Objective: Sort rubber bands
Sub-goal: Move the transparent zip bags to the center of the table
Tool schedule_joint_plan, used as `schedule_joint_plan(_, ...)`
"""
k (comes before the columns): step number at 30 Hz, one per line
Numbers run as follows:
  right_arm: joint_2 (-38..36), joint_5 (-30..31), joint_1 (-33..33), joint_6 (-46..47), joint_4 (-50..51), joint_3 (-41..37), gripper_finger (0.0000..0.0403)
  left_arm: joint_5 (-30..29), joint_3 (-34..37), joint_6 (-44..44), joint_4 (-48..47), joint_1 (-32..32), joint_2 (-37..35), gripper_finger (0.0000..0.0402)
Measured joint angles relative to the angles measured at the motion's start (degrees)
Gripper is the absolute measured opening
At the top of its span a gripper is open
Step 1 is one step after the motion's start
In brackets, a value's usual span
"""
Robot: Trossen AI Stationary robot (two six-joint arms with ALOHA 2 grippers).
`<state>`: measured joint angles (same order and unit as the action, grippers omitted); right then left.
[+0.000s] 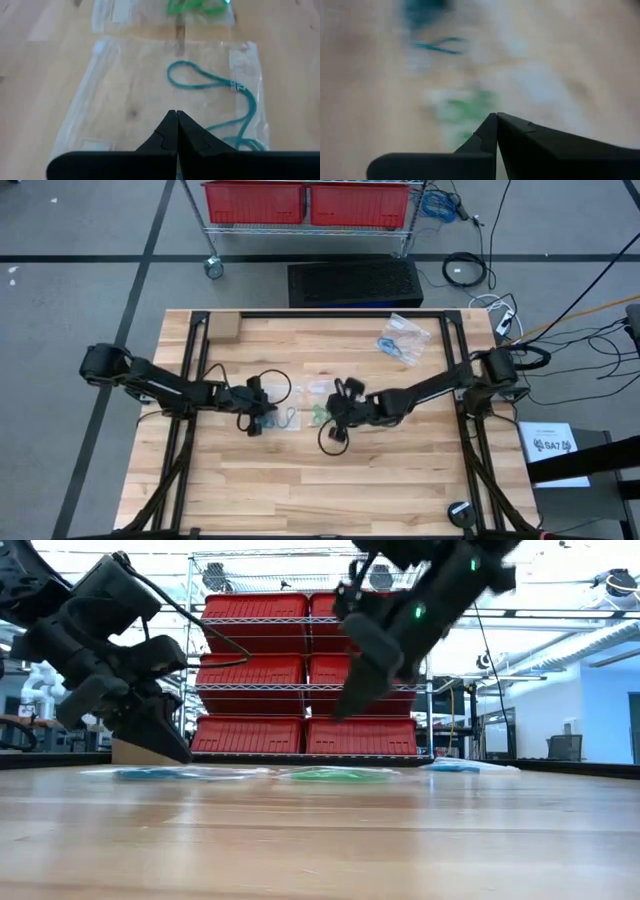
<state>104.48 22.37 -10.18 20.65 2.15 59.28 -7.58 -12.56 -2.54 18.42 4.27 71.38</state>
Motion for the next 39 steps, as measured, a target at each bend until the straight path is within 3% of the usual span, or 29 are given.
schedule_joint_plan(2,-2.3,3.6,0.5,-0.2,8.5,2.5,0.0000,0.0,0.0,-0.1,-0.5,0.0,-0.9,0.0000)
schedule_joint_plan(6,-7.6,17.1,4.8,5.3,27.7,2.7,0.0000,-0.1,0.0,-0.3,-0.1,0.0,-2.4,0.0000)
schedule_joint_plan(9,-12.2,17.0,12.3,12.3,33.3,-3.3,0.0000,-0.2,0.0,-1.6,0.1,-0.1,-3.2,0.0000)
schedule_joint_plan(13,-17.8,14.4,22.7,17.1,26.1,-15.8,0.0000,-0.9,-0.1,-2.1,0.7,-0.1,-3.8,0.0000)
schedule_joint_plan(17,-20.3,15.5,29.7,23.8,16.6,-24.9,0.0000,-1.5,-0.1,-4.3,1.3,-0.1,-4.0,0.0000)
schedule_joint_plan(23,-17.6,16.7,37.6,22.0,2.1,-29.8,0.0000,-1.5,-0.1,-5.1,3.9,-0.1,-4.0,0.0000)
schedule_joint_plan(26,-15.1,13.1,40.3,18.2,-2.4,-29.8,0.0000,-0.9,-0.2,-6.2,4.5,-0.1,-4.0,0.0000)
schedule_joint_plan(32,-13.0,3.7,37.8,10.2,-4.0,-29.4,0.0000,-0.3,-0.2,-6.2,4.6,-0.1,-4.0,0.0000)
schedule_joint_plan(39,-16.0,-1.3,24.6,9.6,4.1,-29.3,0.0000,-0.1,-0.2,-6.2,4.6,-0.1,-4.0,0.0000)
